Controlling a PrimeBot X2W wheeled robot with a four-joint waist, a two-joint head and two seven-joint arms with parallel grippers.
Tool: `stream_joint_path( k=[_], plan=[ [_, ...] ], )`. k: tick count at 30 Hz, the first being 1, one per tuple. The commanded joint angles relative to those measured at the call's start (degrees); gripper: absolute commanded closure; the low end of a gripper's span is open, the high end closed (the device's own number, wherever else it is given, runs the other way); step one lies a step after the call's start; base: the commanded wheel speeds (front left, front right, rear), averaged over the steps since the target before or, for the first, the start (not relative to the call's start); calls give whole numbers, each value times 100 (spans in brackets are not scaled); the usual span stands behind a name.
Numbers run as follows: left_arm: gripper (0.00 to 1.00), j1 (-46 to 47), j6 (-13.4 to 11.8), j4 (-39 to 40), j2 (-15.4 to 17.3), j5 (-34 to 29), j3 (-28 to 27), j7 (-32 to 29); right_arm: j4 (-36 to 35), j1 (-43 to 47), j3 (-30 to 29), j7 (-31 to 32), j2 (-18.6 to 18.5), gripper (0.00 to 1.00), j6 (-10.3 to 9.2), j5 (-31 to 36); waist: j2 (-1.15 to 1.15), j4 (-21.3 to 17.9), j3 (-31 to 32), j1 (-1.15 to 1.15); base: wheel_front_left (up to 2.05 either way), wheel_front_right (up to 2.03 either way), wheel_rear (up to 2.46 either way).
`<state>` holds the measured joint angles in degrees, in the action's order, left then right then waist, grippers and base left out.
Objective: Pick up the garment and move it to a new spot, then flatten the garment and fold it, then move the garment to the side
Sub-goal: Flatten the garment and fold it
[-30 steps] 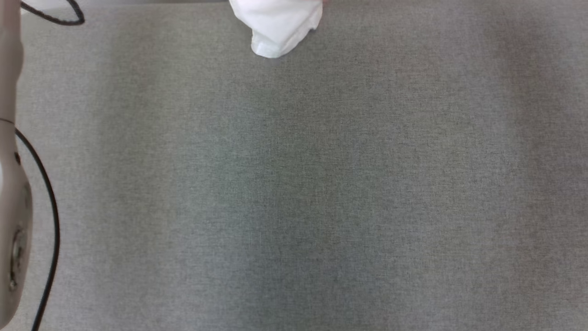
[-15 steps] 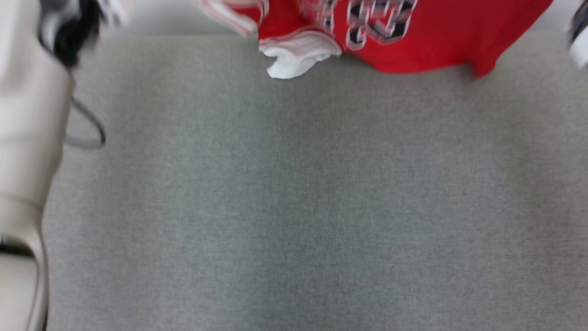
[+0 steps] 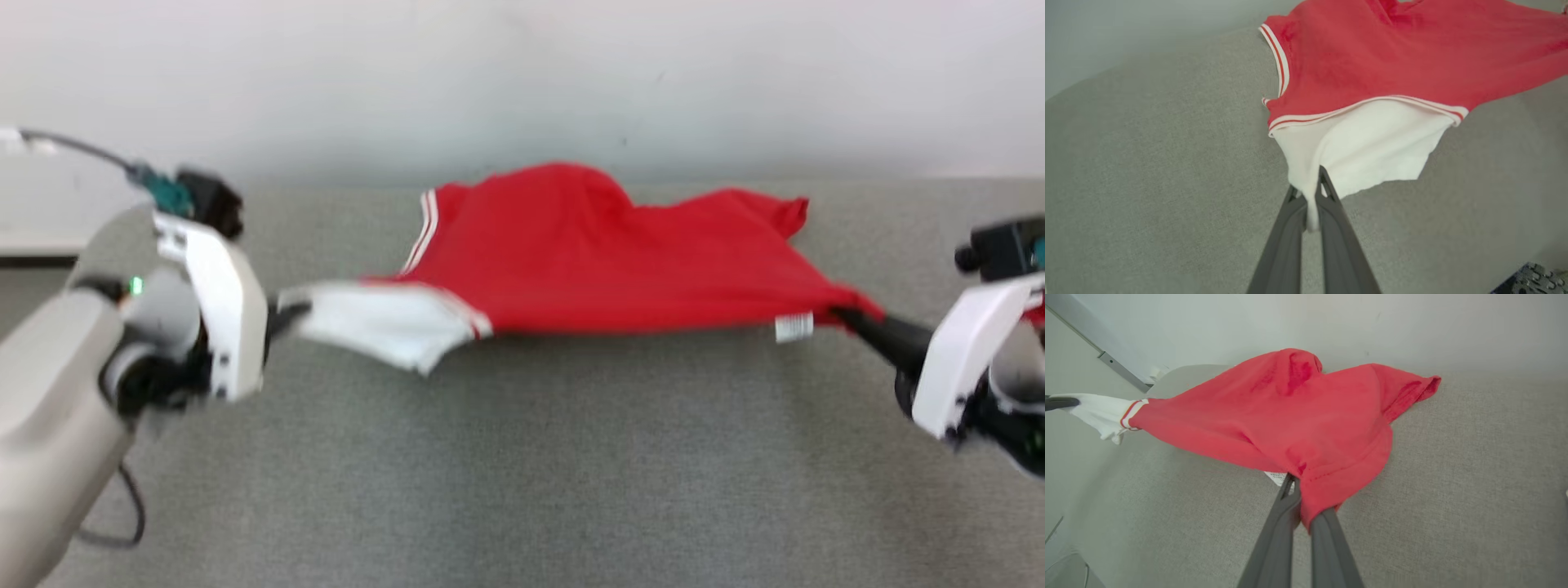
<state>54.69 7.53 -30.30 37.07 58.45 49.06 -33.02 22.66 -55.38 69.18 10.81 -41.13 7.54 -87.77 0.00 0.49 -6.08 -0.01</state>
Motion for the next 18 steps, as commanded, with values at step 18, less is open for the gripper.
stream_joint_path(
  k=[18],
  plan=[
    [100, -2234, -1043, 3953, 2144, 1964, 449, -2507, -1583, 1746, 394, 2078, -1473, 100, -11, -784, 0, -206, 760, 1, 0, 0, 0]
  ],
)
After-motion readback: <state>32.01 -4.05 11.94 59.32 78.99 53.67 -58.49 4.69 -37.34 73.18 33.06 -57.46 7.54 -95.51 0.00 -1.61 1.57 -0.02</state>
